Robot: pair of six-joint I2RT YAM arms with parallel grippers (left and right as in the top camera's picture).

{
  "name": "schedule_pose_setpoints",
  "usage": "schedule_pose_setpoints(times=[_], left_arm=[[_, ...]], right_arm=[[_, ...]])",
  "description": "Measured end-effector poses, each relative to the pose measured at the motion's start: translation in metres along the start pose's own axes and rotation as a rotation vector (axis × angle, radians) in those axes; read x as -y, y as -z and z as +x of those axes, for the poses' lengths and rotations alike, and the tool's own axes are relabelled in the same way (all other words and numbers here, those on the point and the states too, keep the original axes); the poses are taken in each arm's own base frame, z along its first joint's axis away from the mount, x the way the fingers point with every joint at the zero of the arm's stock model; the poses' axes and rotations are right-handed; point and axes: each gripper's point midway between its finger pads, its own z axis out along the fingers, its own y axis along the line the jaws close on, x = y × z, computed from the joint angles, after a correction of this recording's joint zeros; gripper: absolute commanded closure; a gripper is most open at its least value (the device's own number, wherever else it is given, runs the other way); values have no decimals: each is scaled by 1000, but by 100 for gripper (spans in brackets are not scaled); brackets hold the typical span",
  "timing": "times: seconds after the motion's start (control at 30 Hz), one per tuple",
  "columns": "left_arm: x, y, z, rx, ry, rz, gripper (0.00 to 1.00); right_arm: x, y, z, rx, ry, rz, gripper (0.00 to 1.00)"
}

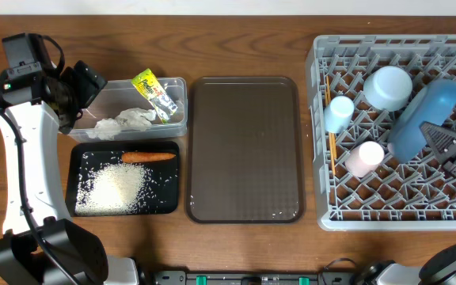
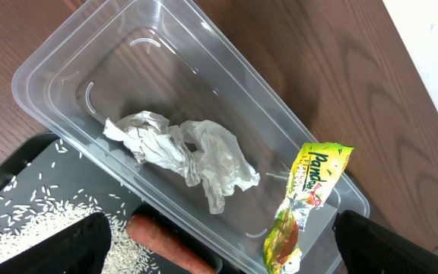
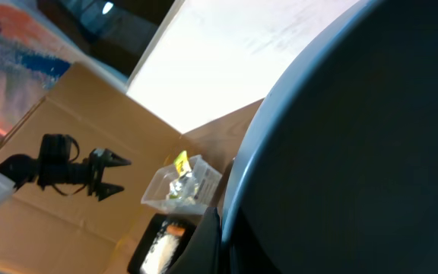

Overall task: Sort waste into correct bins and load items into the dishwasher rack
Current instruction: 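Carry the blue bowl right and lower it into the rack, then open the right gripper and release the bowl in the rack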

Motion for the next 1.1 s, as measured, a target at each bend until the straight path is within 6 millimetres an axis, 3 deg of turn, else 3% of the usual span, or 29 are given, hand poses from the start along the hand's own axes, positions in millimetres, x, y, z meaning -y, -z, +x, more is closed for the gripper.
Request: schedule_pose_setpoints(times=[0.57, 1.1], left_arm=[[0, 0, 0, 0, 0, 0, 4], [0, 0, 0, 0, 0, 1, 4]], right_arm=[[14, 10, -1, 57, -25, 10, 99], [12, -29, -5, -42, -43, -79, 99]])
